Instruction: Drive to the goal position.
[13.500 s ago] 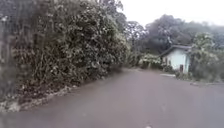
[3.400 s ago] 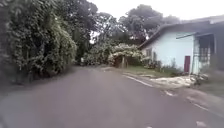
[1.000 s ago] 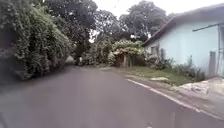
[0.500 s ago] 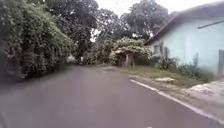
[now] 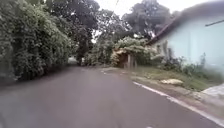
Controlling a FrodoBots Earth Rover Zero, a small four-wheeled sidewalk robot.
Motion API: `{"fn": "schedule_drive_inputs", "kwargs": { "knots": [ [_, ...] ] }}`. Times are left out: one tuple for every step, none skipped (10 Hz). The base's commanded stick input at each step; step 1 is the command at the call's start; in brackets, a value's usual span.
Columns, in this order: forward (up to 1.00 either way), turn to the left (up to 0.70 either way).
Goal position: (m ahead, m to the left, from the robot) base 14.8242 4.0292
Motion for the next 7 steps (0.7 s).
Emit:
{"fn": "schedule_drive_inputs", "kwargs": {
  "knots": [
    [0.7,0.17],
    [0.7,0.23],
    [0.7,0.29],
    [0.7,0.35],
    [0.7,0.35],
    [0.7,0.35],
    [0.7,0.35]
  ]
}}
